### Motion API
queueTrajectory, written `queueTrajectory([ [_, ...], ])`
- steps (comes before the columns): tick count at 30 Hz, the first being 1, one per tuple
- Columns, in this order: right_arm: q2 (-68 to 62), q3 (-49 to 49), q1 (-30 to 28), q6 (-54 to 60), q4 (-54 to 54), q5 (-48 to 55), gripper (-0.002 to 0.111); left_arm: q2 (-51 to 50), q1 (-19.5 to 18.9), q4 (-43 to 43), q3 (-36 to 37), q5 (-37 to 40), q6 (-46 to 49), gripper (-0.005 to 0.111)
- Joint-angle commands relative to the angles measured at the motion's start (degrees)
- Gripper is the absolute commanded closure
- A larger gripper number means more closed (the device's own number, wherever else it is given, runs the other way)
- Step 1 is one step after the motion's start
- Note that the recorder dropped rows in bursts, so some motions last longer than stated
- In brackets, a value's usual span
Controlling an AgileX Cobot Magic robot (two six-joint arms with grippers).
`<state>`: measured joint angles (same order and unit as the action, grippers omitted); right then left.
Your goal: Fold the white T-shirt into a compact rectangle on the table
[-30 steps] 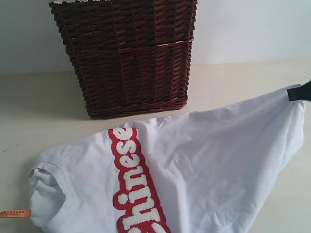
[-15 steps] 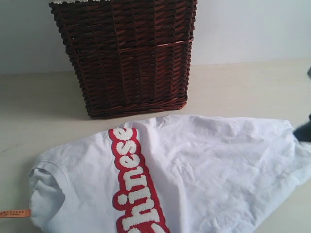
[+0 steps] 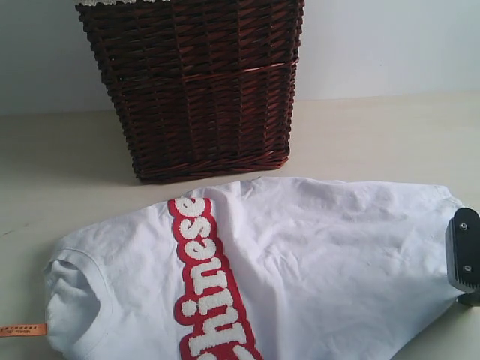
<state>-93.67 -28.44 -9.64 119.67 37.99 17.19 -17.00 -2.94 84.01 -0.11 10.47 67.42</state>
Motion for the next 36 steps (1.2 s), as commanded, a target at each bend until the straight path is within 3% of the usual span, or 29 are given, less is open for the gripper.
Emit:
queueTrajectory([
  [1,-2.0,0.5,-0.3,0.9,0.2,-1.7,0.092,0.4,0.2,0.2,0.1,0.1,-0.2,0.107],
  [3,-1.8,0.5,-0.3,0.8,1.8,-2.1,0.107,0.4,0.2,0.2,0.1,0.1,-0.2,0.107],
  [9,4.6,0.5,-0.3,-1.9,1.9,2.2,0.108,0.4,0.2,0.2,0.1,0.1,-0.2,0.107],
  [12,11.1,0.5,-0.3,-1.9,-1.6,13.5,0.108,0.4,0.2,0.2,0.1,0.1,-0.2,0.107],
  [18,23.4,0.5,-0.3,-3.5,-14.0,48.9,0.108,0.4,0.2,0.2,0.1,0.1,-0.2,0.107],
  [20,25.3,0.3,-0.3,-4.7,-15.0,52.8,0.108,0.4,0.2,0.2,0.1,0.1,-0.2,0.107],
  [25,25.8,0.1,-0.3,-3.0,-12.5,47.8,0.108,0.4,0.2,0.2,0.1,0.1,-0.2,0.107],
  [29,24.2,0.1,-0.3,-3.0,-3.8,30.5,0.108,0.4,0.2,0.2,0.1,0.1,-0.2,0.107],
  [32,21.9,0.1,-0.3,-2.9,11.9,15.2,0.107,0.4,0.2,0.2,0.1,0.1,-0.2,0.107],
  [33,20.5,0.1,-0.3,-2.7,17.6,11.9,0.103,0.4,0.2,0.2,0.1,0.1,-0.2,0.107],
  [36,17.2,0.1,-0.3,-1.8,17.5,11.3,0.088,0.4,0.2,0.2,0.1,0.1,-0.2,0.107],
])
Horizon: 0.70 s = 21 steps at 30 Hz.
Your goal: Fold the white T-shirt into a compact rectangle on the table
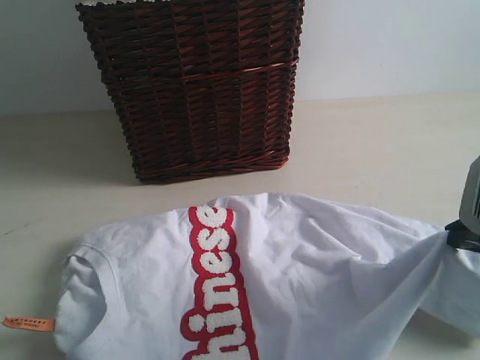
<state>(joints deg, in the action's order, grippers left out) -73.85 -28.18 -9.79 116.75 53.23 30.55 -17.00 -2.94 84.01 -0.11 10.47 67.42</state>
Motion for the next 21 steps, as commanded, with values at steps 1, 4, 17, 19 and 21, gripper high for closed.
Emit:
queueTrajectory([
  [1,-4.6,-0.2,-0.1,1.1,2.1,-2.3,0.077,0.4,0.2,0.2,0.1,0.1,-0.2,0.107],
  [4,-10.0,-0.2,-0.1,1.1,2.4,-8.7,0.051,0.4,0.2,0.2,0.1,0.1,-0.2,0.107],
  [17,1.4,-0.2,-0.1,-1.8,3.2,-1.7,0.047,0.4,0.2,0.2,0.1,0.1,-0.2,0.107],
  [19,3.0,-0.2,-0.1,-6.9,-7.6,7.1,0.048,0.4,0.2,0.2,0.1,0.1,-0.2,0.107],
  [21,3.3,-0.2,-0.1,-9.2,-20.0,18.4,0.05,0.4,0.2,0.2,0.1,0.1,-0.2,0.107],
])
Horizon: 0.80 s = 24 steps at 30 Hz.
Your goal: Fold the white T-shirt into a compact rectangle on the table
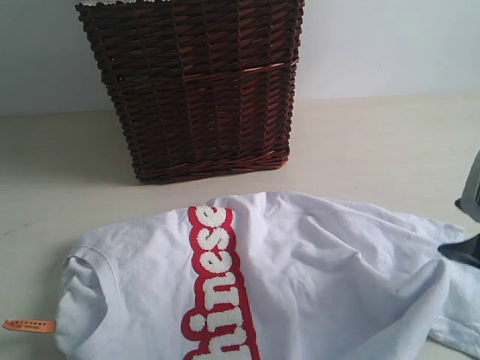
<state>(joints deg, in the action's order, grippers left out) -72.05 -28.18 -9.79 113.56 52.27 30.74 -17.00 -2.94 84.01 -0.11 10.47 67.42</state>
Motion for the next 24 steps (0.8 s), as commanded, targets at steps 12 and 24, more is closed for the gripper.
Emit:
queueTrajectory([
  [12,-8.6,6.1,-0.1,0.3,-22.3,-0.7,0.06,0.4,0.2,0.2,0.1,0.1,-0.2,0.107],
  [24,-17.3,6.1,-0.1,0.1,-22.4,-3.3,0.087,0.4,0.2,0.2,0.1,0.1,-0.2,0.107],
])
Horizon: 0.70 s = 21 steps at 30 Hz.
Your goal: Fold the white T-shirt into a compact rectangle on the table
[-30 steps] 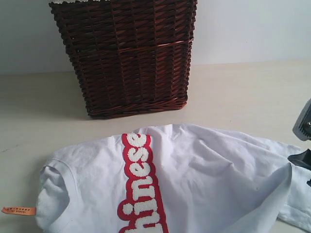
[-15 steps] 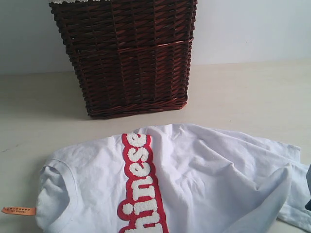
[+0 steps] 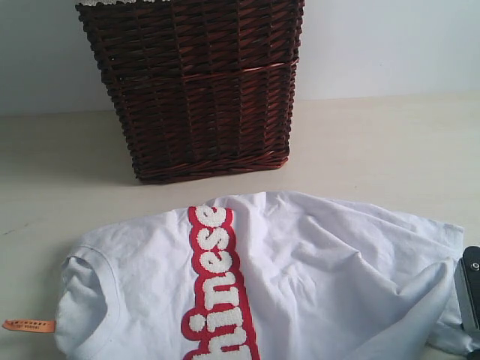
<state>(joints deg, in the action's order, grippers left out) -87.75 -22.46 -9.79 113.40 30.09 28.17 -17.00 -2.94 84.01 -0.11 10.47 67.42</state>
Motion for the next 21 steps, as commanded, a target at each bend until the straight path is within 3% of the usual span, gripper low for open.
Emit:
queueTrajectory([
  [1,-1.6,0.3,-0.1,0.2,-0.2,-0.8,0.096,0.4,0.2,0.2,0.1,0.1,-0.2,0.107],
  [3,-1.5,0.3,-0.1,0.5,-0.2,-0.8,0.108,0.4,0.2,0.2,0.1,0.1,-0.2,0.107],
  [11,1.1,0.1,-0.1,-1.3,-0.7,3.4,0.108,0.4,0.2,0.2,0.1,0.1,-0.2,0.107],
  [19,17.1,-3.7,-0.1,-1.3,-9.8,33.9,0.108,0.4,0.2,0.2,0.1,0.1,-0.2,0.107],
  [21,20.8,-4.1,-0.1,-3.7,-13.5,36.6,0.108,0.4,0.2,0.2,0.1,0.1,-0.2,0.107],
])
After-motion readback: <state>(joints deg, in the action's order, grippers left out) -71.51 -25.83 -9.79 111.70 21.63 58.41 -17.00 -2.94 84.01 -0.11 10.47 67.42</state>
